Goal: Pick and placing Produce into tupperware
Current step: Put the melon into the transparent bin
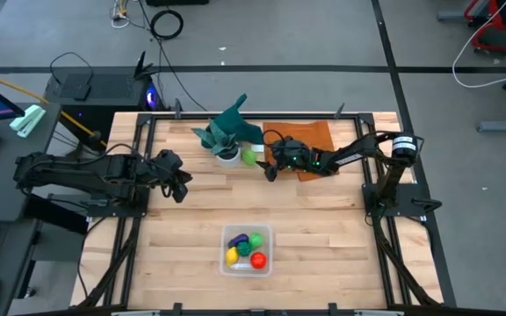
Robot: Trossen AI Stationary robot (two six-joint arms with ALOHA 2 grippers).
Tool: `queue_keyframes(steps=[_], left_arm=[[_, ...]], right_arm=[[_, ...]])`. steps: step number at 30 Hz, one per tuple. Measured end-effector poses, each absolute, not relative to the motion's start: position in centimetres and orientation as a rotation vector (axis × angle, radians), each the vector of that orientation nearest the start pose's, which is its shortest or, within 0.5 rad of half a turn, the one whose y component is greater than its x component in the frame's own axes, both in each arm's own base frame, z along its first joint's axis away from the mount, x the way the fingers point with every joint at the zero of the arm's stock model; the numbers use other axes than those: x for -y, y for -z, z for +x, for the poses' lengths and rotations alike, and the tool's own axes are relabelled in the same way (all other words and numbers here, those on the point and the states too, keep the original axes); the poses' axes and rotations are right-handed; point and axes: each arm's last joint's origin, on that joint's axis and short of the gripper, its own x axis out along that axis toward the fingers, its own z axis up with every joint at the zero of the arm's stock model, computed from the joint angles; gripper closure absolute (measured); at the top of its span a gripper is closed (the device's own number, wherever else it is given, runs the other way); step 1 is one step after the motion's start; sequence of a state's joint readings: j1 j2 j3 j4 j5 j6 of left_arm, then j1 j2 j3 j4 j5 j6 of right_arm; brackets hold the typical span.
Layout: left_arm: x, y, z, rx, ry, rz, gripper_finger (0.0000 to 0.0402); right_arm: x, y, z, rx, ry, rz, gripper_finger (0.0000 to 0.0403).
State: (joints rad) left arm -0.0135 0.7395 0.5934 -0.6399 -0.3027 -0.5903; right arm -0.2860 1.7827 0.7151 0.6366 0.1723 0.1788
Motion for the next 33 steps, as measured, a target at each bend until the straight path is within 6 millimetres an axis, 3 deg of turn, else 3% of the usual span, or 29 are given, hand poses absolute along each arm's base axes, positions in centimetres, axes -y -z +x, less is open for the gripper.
queue_keyframes(steps=[8, 21, 33], left_arm=[[-0.7, -23.7, 14.3, -0.674, -0.493, -0.432, 0.0335], [-0.7, -23.7, 14.3, -0.678, -0.497, -0.436, 0.0334], [-0.7, -23.6, 14.2, -0.686, -0.5, -0.436, 0.0333]], right_arm=[[9.4, -12.2, 32.3, -0.434, 0.485, 0.209, 0.0032], [10.3, -12.2, 35.8, -0.446, 0.47, 0.136, 0.0037], [10.5, -10.1, 36.9, -0.511, 0.454, 0.158, 0.0031]])
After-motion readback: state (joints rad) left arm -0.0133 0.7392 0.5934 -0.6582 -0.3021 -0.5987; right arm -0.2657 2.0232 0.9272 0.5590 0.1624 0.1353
